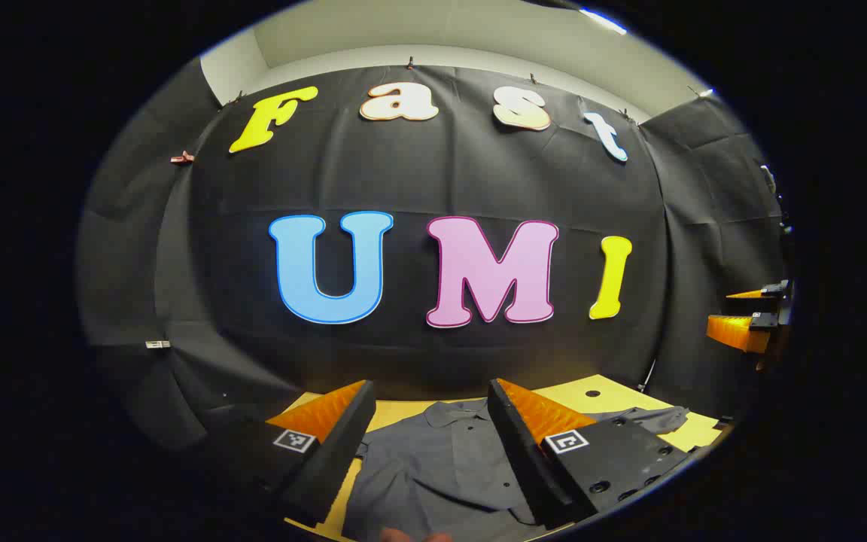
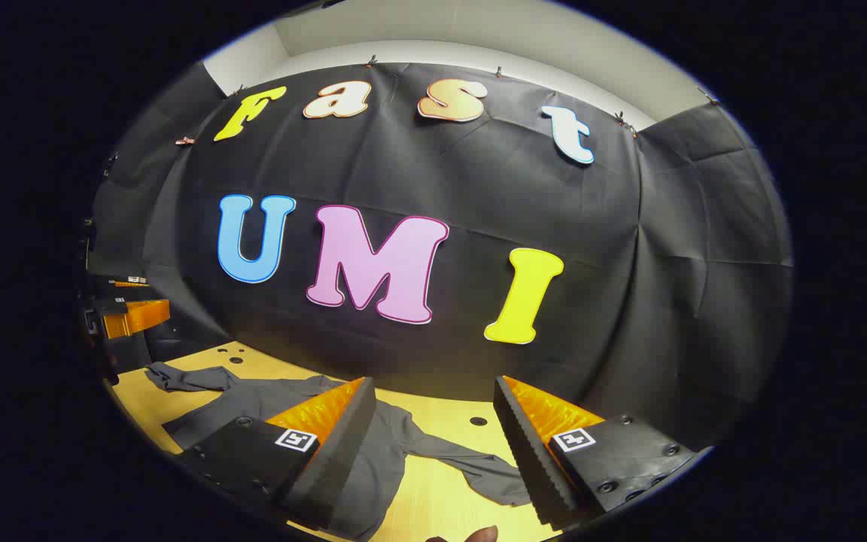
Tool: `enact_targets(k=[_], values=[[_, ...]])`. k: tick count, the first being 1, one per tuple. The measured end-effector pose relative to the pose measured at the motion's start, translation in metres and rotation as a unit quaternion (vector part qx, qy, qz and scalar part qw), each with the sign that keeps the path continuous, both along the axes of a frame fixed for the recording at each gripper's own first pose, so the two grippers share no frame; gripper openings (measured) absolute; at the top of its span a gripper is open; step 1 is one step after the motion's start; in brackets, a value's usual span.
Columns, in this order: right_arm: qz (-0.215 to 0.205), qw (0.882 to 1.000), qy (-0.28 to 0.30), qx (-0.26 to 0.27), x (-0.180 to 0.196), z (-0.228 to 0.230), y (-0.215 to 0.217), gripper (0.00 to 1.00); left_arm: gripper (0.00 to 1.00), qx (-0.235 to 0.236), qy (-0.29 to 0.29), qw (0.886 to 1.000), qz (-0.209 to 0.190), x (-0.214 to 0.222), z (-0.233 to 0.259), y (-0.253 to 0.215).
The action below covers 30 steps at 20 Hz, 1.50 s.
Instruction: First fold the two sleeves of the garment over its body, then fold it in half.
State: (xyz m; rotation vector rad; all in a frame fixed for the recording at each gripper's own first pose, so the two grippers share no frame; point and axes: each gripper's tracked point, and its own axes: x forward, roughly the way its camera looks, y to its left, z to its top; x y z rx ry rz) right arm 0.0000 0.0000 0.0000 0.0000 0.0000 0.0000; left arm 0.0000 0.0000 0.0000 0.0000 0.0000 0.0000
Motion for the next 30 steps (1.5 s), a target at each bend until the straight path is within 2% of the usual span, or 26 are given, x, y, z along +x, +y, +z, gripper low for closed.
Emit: enact_targets(k=[14,18,25,30], values=[[-0.009,1.0,-0.001,-0.001,0.002,-0.002,-0.006,0.96,0.95,0.008,0.009,1.0,0.004,0.003,-0.006,-0.001],[-0.024,0.999,0.024,-0.001,0.009,-0.019,-0.021,0.97,0.95,0.009,0.011,1.0,0.005,0.004,-0.008,-0.004],[-0.053,0.99,0.129,0.011,0.048,-0.114,-0.097,0.98,0.95,0.006,0.03,0.999,0.015,0.01,-0.021,-0.026],[-0.056,0.975,0.211,0.034,0.073,-0.209,-0.142,0.98,0.95,0.006,0.036,0.999,0.039,0.017,-0.023,-0.05]])
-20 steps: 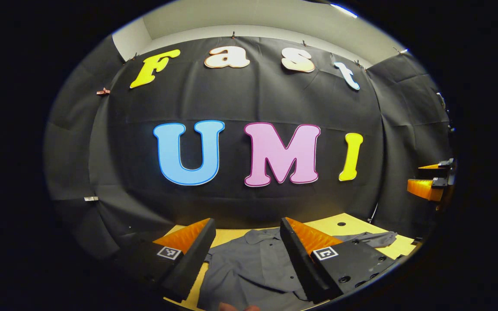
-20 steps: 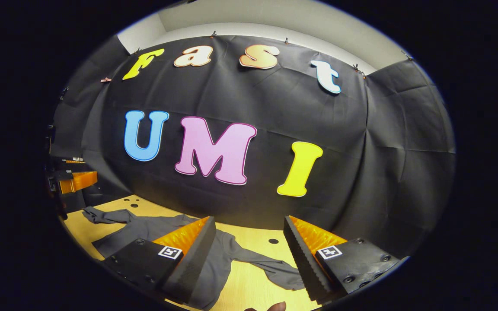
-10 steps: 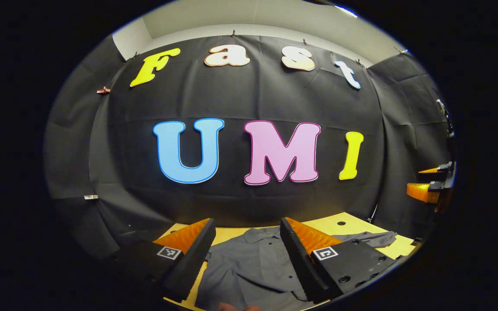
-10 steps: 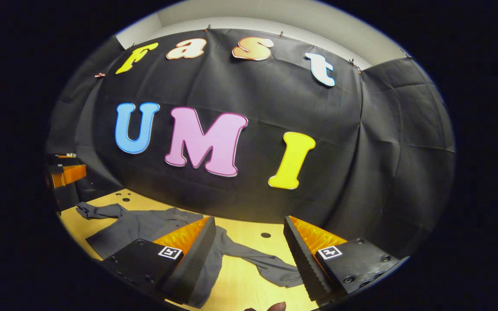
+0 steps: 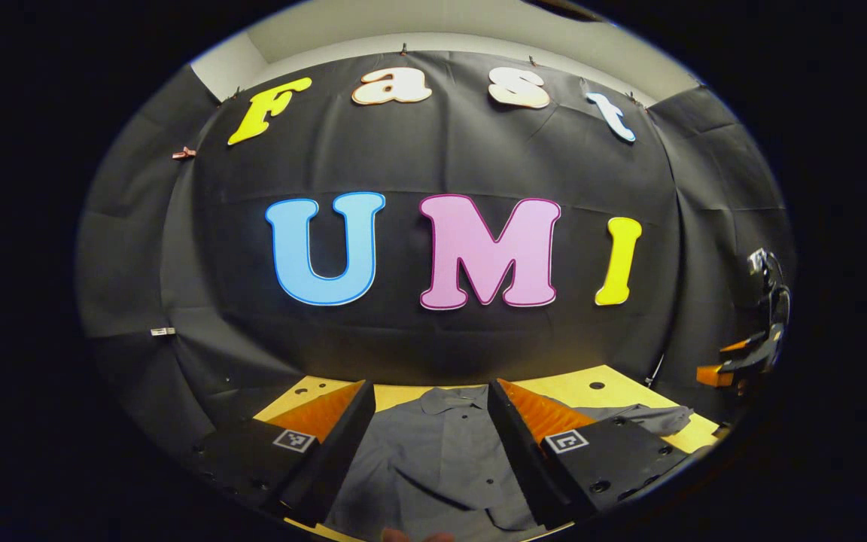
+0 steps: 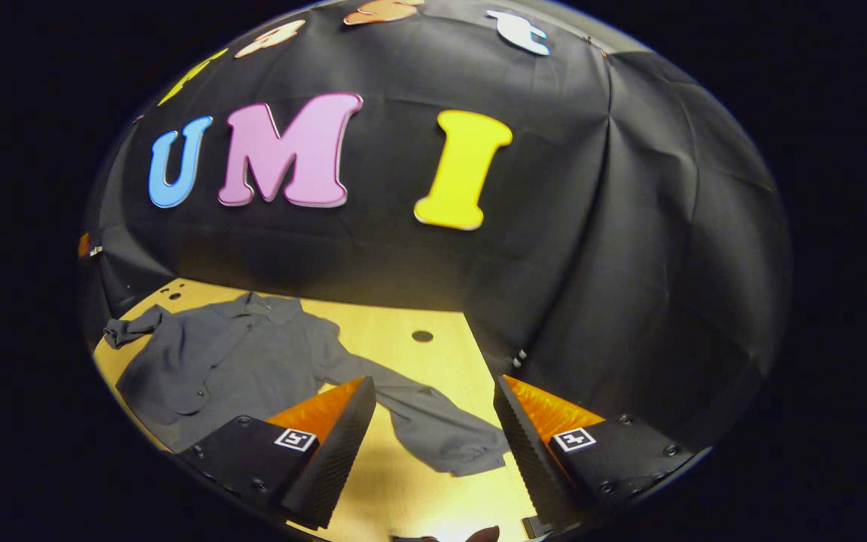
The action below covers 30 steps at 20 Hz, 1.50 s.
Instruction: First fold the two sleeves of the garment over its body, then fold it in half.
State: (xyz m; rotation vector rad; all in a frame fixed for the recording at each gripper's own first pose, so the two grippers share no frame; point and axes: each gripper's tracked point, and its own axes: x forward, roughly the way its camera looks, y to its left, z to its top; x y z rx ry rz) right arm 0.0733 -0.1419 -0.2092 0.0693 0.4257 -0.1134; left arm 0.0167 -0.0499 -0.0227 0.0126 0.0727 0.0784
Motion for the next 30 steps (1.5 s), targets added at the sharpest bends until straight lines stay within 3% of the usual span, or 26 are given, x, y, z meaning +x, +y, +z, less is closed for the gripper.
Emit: enact_targets(k=[12,17,21,22,25,30], values=[[0.015,0.989,0.14,0.037,0.024,-0.18,-0.051,0.98,0.95,0.018,0.047,0.998,0.045,0.005,-0.023,-0.055],[0.024,0.982,0.183,0.042,0.029,-0.222,-0.056,0.98,0.95,0.025,0.06,0.996,0.055,0.009,-0.028,-0.064],[0.018,0.978,0.19,0.087,0.036,-0.228,-0.053,0.94,0.95,0.025,0.069,0.995,0.065,0.008,-0.032,-0.062],[0.02,0.978,0.19,0.088,0.038,-0.233,-0.055,0.91,0.95,0.027,0.072,0.995,0.067,0.008,-0.035,-0.061],[0.024,0.981,0.182,0.07,0.04,-0.23,-0.056,0.07,0.95,0.033,0.077,0.994,0.07,0.003,-0.035,-0.055],[0.006,0.984,0.158,0.083,0.031,-0.207,-0.057,0.05,0.98,0.031,0.071,0.996,0.052,0.003,-0.036,-0.038]])
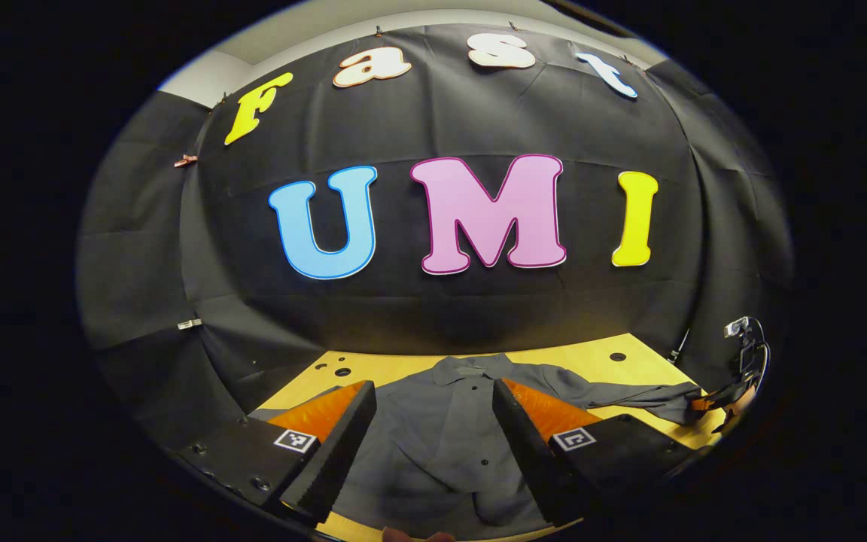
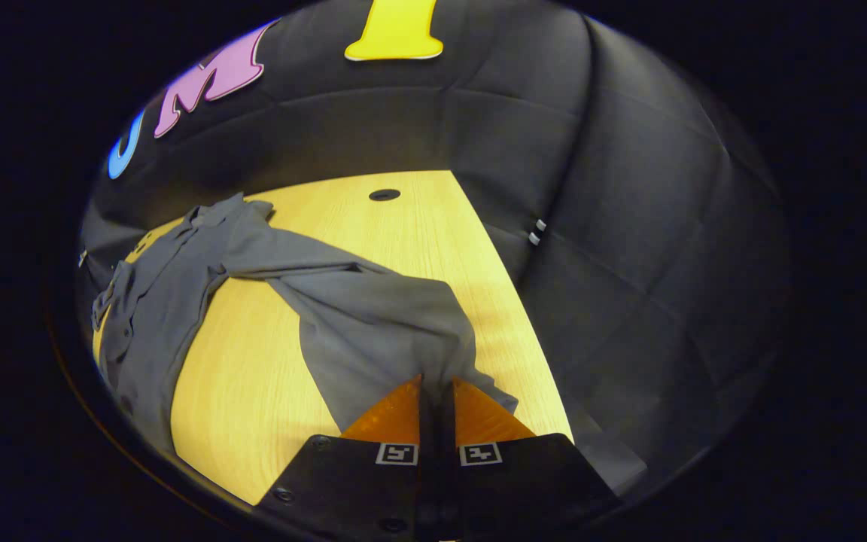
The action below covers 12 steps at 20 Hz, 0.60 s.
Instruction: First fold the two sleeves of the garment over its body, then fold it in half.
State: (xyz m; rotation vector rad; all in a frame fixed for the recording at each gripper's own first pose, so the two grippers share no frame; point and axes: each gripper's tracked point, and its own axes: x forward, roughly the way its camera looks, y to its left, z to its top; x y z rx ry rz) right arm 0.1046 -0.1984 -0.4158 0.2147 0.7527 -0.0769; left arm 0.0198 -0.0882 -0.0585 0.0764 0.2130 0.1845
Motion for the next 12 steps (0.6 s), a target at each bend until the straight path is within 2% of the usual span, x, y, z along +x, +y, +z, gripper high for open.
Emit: enact_targets(k=[5,12], values=[[-0.019,0.999,-0.025,-0.03,-0.024,0.047,0.008,0.05,0.98,-0.01,-0.01,0.999,-0.051,0.011,0.002,0.025],[-0.048,0.995,-0.059,-0.065,-0.054,0.117,0.062,0.06,0.98,-0.029,-0.017,0.994,-0.101,0.018,-0.003,0.076]])
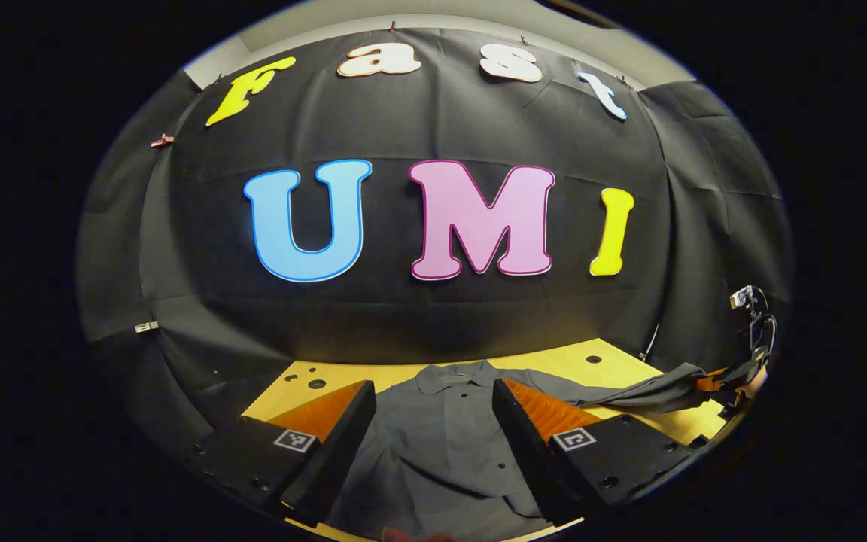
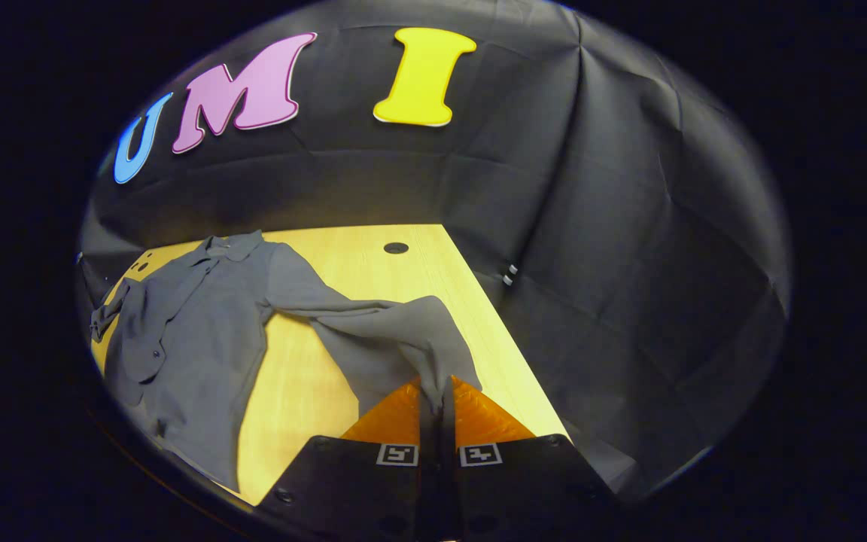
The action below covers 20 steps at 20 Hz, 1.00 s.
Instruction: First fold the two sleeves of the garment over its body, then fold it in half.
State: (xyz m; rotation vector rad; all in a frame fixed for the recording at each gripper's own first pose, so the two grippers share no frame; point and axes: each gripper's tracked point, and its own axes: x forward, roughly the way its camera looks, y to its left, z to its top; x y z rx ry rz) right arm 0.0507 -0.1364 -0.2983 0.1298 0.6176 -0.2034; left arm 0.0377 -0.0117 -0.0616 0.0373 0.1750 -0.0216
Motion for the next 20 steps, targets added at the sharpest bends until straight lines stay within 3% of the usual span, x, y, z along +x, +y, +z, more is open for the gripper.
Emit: enact_targets(k=[7,12,20], values=[[-0.022,0.998,-0.048,-0.029,0.002,0.068,0.063,0.05,0.98,-0.024,-0.009,1.0,-0.017,0.008,-0.004,0.054],[0.008,0.996,-0.083,-0.041,0.03,0.11,0.131,0.05,0.98,-0.029,-0.015,0.999,-0.016,0.013,-0.01,0.096],[0.062,0.991,-0.114,-0.014,0.099,0.14,0.243,0.05,0.98,-0.046,0.002,0.999,-0.001,0.017,-0.033,0.162]])
